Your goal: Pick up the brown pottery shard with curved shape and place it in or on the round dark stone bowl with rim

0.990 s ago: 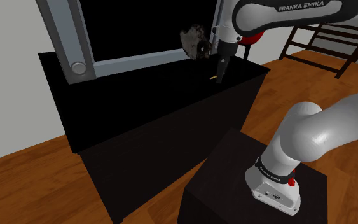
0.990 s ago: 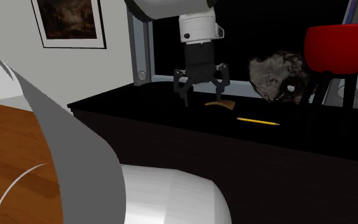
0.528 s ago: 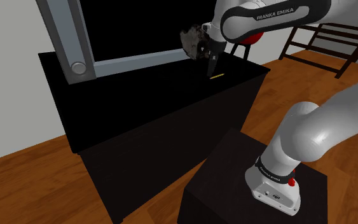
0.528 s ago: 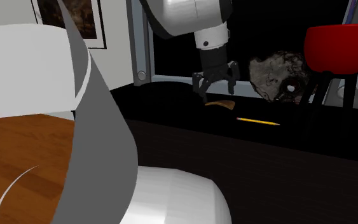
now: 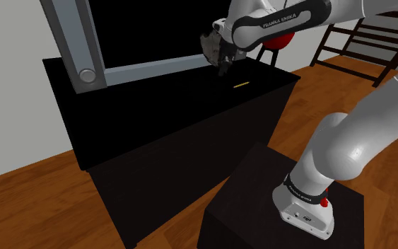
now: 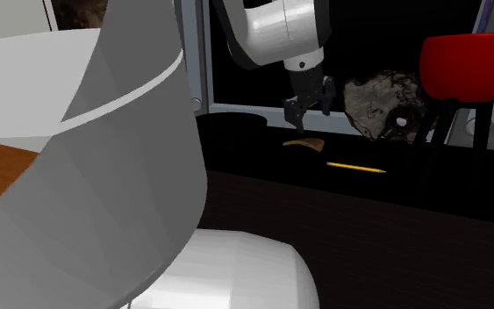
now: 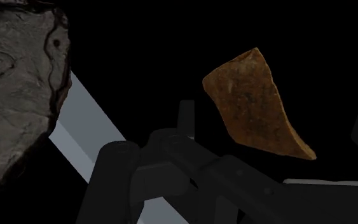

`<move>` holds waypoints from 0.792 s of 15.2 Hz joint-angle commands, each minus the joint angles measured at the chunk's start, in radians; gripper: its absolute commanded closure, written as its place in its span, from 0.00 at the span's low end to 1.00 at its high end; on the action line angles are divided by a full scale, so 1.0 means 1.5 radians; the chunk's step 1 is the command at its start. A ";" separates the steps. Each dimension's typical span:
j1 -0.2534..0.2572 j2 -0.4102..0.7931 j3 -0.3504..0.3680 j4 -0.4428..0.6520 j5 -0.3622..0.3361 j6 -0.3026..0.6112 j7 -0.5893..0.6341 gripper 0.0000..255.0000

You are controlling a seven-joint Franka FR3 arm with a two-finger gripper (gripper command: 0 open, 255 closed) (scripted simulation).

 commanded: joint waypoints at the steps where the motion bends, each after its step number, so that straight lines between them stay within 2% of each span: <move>1: 0.010 0.040 -0.013 0.033 0.004 0.043 -0.039 0.00; 10: 0.012 0.119 -0.035 0.046 0.019 0.129 -0.068 0.00; 12: 0.012 0.119 -0.035 0.046 0.019 0.129 -0.068 0.00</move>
